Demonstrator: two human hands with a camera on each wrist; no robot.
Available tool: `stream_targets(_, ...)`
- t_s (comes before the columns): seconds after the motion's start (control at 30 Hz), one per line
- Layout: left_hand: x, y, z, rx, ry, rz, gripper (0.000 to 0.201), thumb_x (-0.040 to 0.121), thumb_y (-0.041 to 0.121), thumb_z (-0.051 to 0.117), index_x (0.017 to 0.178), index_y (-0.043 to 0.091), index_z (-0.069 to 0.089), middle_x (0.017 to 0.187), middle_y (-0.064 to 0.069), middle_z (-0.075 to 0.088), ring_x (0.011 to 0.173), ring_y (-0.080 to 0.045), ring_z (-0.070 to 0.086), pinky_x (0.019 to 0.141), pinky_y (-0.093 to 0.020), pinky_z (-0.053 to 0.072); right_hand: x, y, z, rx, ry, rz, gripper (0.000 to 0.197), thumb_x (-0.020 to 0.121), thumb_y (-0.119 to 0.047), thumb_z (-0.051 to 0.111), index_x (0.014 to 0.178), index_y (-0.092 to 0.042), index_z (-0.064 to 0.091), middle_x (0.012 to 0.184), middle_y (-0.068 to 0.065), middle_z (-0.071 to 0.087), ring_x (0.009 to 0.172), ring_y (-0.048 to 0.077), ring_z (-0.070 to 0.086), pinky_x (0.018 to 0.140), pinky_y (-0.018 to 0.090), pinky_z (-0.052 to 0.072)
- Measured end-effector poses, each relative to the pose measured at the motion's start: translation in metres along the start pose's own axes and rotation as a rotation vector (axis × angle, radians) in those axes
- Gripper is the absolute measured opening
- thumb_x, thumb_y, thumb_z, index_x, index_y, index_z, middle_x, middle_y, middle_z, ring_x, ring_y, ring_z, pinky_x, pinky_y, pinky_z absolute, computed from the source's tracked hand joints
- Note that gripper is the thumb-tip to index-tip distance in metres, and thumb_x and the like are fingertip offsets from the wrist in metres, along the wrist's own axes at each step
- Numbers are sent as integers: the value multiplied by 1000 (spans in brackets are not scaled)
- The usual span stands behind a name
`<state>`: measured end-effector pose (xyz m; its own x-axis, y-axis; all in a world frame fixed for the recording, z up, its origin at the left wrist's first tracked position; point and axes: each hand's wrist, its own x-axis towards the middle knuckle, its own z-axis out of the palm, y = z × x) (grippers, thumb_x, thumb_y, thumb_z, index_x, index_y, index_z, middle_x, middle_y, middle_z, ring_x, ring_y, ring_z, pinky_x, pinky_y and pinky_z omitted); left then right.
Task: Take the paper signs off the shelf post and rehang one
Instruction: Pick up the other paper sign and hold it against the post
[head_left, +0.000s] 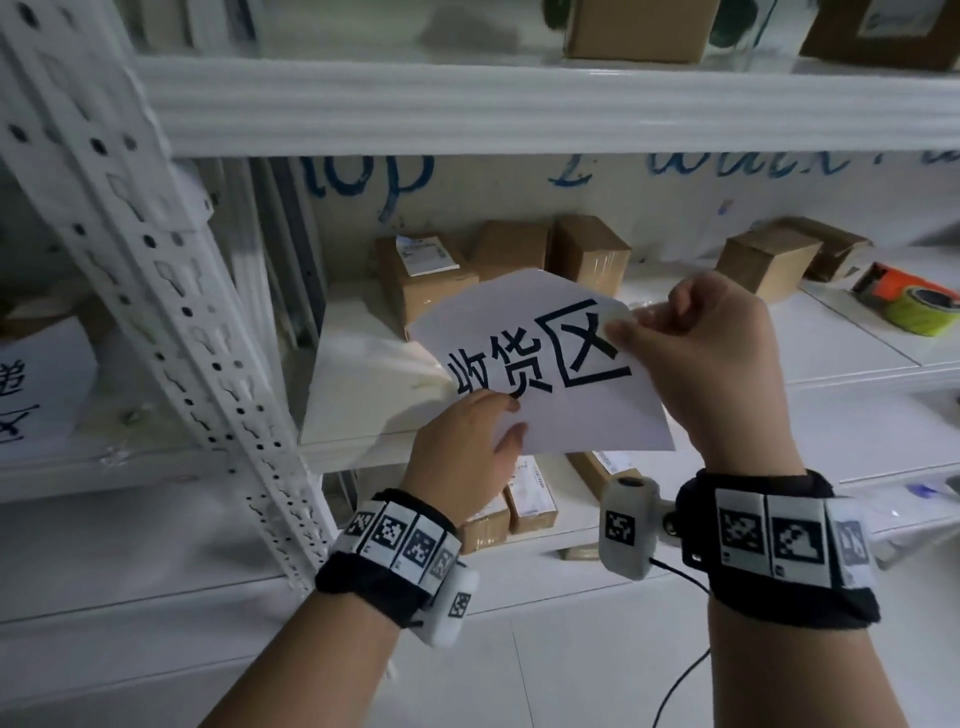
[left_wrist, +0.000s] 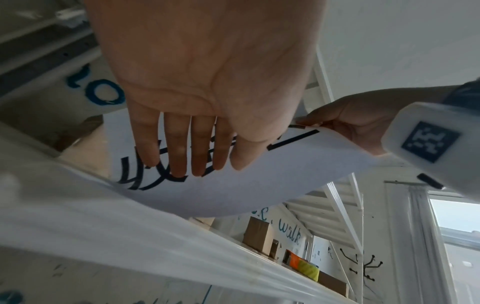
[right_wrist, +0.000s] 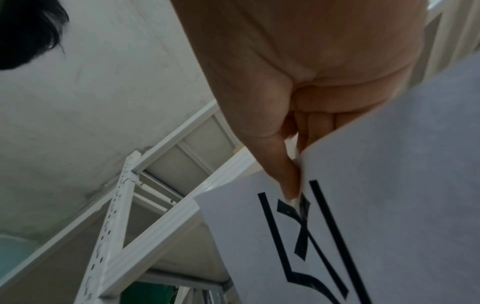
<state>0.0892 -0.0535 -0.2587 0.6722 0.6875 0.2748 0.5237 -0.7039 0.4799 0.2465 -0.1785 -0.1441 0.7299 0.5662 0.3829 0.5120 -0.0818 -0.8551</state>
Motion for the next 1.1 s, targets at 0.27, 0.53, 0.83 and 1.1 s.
stream_targets(0.27,-20,-16,-1,-316,-60,-147,35,103,39,55,133,22,60,136,1,60,122,-16,61,106,-36,49,-30,-39,29,-202,70,-171,36,81,-5,75,69,-24,47,77,3,71,72,19,69,64,31,57)
stream_targets(0.53,-31,-5,-22,-432,-207,-144,48,108,44,39,149,19,47,150,1,50,135,-16,50,115,-38,40,-56,-54,54,-227,138,-265,10,81,0,63,76,-2,55,70,13,59,66,31,57,58,45,48)
stream_targets(0.83,-36,-19,-42,-558,-131,-150,43,112,37,29,150,21,41,158,-2,41,144,-17,39,106,-21,26,-82,-86,51,-211,119,-322,26,87,-8,69,71,-7,48,65,7,58,62,23,62,57,47,53)
stream_targets(1.1,-33,-47,-67,-874,27,-418,112,69,101,13,156,32,24,162,-6,34,144,-29,43,117,-56,32,-98,-151,13,74,51,-342,35,79,-13,89,81,-20,55,82,5,77,74,11,76,73,31,64)
